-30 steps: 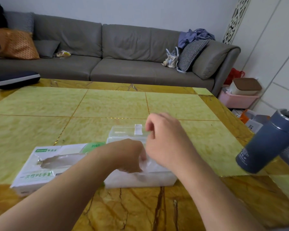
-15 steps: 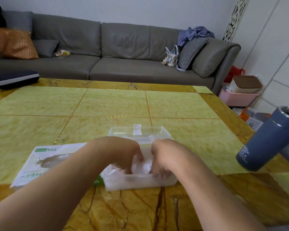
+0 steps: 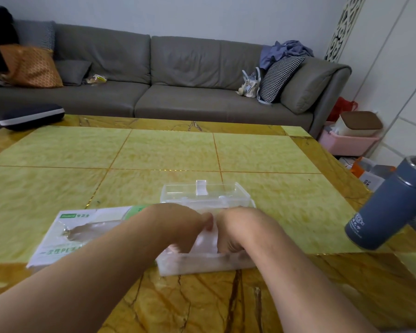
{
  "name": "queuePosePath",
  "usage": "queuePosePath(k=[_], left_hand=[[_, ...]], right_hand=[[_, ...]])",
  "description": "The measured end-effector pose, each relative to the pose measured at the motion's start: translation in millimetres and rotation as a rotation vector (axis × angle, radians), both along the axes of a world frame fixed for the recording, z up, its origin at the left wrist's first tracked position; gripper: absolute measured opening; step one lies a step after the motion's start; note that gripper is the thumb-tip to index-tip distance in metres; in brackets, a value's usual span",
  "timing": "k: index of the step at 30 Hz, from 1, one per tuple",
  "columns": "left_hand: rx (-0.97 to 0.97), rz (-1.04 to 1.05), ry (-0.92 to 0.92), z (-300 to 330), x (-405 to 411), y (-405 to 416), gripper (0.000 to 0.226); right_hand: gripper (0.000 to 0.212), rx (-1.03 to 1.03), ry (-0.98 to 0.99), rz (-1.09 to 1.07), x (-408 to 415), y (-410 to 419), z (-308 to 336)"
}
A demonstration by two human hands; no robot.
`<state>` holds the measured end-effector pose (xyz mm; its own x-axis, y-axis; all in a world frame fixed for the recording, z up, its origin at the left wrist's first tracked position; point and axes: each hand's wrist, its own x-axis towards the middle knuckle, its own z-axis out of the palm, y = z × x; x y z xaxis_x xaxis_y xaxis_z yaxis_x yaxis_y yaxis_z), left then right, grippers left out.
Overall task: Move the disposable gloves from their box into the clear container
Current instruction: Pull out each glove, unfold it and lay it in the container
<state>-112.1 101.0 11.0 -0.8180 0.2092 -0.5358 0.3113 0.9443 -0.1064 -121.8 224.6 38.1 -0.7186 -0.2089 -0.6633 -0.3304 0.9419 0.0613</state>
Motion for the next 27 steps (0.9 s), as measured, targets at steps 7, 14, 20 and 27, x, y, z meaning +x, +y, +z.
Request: queuePosePath(k=[7, 14, 20, 27], left_hand=[[-0.146, -0.051, -0.033, 27.3, 10.1, -2.6, 0.084], [0.024, -0.069, 0.009, 28.1, 17.6, -21.0, 0.079], [0.679, 0.096, 0.193, 46.4, 48.1, -77.8, 0.054], [0.578, 0.637, 0.611, 11.7, 79.7, -146.6, 0.012]], right_hand=[[0.011, -0.072, 0.073, -0.098, 3.0, 0.6, -9.4], [0.012, -0.096, 0.098, -0.197, 2.1, 1.5, -13.8], [0.006, -0.235, 0.29, -0.23, 10.8, 10.8, -8.6], [0.023, -0.415, 0.745, -0.239, 23.9, 7.6, -7.3]])
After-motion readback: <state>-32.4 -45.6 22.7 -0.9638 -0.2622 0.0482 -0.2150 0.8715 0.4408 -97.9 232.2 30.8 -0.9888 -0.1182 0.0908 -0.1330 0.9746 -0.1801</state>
